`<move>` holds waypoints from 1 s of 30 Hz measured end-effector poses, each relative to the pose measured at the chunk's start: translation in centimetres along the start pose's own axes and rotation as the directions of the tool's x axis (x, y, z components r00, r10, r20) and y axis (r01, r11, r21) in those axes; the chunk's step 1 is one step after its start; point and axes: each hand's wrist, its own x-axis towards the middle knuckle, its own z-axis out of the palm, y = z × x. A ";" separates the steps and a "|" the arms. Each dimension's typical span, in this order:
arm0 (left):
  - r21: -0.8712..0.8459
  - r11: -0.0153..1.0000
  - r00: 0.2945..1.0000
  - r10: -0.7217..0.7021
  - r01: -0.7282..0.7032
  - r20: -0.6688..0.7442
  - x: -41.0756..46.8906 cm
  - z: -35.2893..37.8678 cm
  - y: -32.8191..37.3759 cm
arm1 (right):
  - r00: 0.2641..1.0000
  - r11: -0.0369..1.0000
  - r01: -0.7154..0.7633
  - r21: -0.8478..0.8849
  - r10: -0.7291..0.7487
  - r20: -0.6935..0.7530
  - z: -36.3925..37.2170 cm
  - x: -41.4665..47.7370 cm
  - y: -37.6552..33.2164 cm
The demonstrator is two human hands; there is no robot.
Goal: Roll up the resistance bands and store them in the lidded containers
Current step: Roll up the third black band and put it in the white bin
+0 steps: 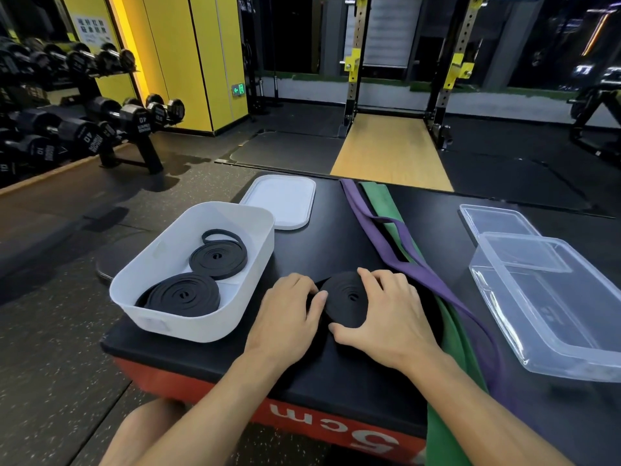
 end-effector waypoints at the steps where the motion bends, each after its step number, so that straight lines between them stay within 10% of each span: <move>1: 0.003 1.000 1.000 0.015 -0.015 -0.001 0.0 0.0 0.0 | 1.000 1.000 -0.010 -0.013 0.010 -0.005 0.0 0.0 0.0; 30: -0.228 0.974 1.000 -0.019 0.017 -0.006 -0.2 -0.8 0.2 | 0.994 0.991 -0.101 -0.087 0.098 -0.043 0.3 0.0 -0.4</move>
